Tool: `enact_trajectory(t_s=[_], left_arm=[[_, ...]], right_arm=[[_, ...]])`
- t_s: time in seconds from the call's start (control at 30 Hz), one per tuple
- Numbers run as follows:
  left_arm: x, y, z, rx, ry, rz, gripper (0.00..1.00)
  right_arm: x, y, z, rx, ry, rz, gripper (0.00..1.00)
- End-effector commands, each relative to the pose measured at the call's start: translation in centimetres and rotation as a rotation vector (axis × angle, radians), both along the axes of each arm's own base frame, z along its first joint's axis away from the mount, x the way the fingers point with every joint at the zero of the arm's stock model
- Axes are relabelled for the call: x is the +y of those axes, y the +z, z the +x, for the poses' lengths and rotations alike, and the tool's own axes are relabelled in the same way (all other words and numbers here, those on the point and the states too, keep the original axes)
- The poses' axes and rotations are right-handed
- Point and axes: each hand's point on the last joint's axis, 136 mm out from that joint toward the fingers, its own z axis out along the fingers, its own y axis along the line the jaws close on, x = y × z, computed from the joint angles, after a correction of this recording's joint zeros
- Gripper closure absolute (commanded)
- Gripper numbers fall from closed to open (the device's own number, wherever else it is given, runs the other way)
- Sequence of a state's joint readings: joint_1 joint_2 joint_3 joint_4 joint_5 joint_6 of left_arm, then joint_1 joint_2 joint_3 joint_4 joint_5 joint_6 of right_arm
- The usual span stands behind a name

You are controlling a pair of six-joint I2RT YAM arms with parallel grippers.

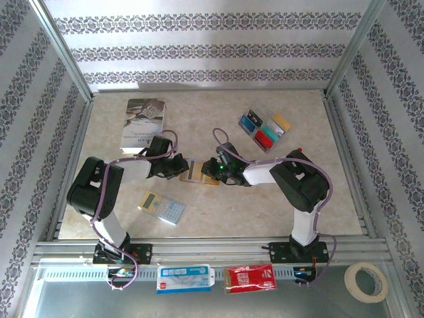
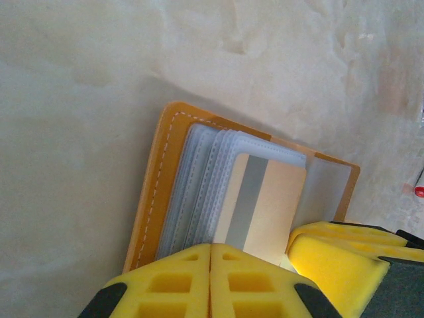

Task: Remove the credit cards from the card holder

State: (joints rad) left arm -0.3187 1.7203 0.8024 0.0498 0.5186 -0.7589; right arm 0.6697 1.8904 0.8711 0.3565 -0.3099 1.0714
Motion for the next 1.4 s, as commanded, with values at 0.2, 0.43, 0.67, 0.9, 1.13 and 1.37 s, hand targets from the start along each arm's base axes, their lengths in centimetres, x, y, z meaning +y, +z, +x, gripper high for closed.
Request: enact_trajectory(t_s=[0.2, 0.43, 0.67, 0.9, 1.13, 1.37], left_arm=[[2.4, -3.0, -1.9, 0.087, 0.031, 0.13, 0.93], [2.4, -2.8, -1.9, 0.083, 0.029, 0.131, 0.93], [2.5, -3.0, -1.9, 0.087, 0.032, 0.135, 0.93], [2.5, -3.2, -2.0, 0.087, 0.027, 0.139, 0.93], [2.4, -3.3, -2.1, 0.091, 0.024, 0.134, 0.93], [2.4, -3.2, -2.2, 0.093, 0.019, 0.132, 0.93]], right_arm=[[0.2, 0.4, 0.3, -0.036, 0.028, 0.014, 0.85], [0.2, 2.7, 0.6, -0.107, 0.043, 0.018, 0.84], [0.4, 1.2, 0.5, -0.055, 0.044, 0.01, 0.84], [1.0, -0.6, -0.2, 0.022, 0.069, 0.029, 0.85], [1.4, -0.3, 0.0, 0.015, 0.082, 0.05, 0.84], [1.6, -0.5, -0.1, 0.021, 0.092, 0.053, 0.82]])
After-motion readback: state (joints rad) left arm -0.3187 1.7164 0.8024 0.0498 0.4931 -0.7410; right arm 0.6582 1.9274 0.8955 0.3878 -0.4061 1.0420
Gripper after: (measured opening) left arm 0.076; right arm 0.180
